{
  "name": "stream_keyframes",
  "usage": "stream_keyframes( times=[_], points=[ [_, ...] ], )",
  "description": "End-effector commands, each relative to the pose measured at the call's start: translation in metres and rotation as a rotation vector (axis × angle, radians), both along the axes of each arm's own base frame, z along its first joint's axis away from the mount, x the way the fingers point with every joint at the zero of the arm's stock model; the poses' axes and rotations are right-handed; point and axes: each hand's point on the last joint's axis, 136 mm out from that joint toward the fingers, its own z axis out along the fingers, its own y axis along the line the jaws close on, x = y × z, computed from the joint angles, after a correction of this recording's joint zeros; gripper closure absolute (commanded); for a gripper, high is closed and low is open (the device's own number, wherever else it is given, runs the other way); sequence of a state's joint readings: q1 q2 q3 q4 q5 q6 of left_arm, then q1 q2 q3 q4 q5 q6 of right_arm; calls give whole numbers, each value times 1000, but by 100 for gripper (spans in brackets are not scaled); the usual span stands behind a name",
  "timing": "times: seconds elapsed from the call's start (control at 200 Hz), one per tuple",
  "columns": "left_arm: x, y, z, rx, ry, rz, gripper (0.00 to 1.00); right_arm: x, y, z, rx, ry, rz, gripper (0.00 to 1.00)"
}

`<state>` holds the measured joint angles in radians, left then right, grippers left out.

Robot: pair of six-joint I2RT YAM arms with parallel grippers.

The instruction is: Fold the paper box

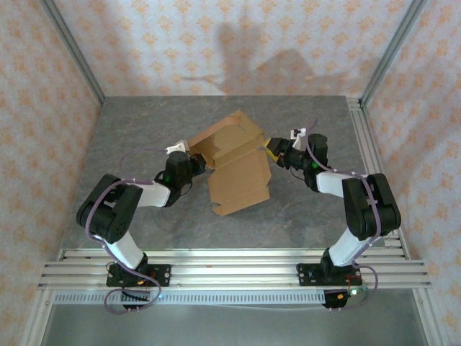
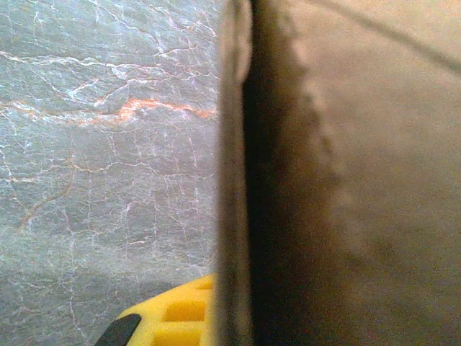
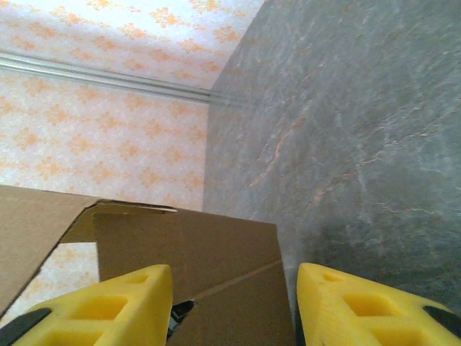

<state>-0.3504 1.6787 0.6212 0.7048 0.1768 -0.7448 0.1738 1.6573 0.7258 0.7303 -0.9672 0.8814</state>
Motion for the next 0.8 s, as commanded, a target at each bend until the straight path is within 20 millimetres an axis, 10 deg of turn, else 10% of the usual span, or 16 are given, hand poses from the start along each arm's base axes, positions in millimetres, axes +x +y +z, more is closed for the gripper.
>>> stream_keyframes(
  times=[0.0, 0.796],
  points=[
    [10, -1, 9, -31, -32, 12, 100, 2, 8, 22, 62, -80, 33, 51],
    [9, -2, 3, -29, -21, 2, 100, 8, 31, 2, 31, -7, 76, 69]
  ],
)
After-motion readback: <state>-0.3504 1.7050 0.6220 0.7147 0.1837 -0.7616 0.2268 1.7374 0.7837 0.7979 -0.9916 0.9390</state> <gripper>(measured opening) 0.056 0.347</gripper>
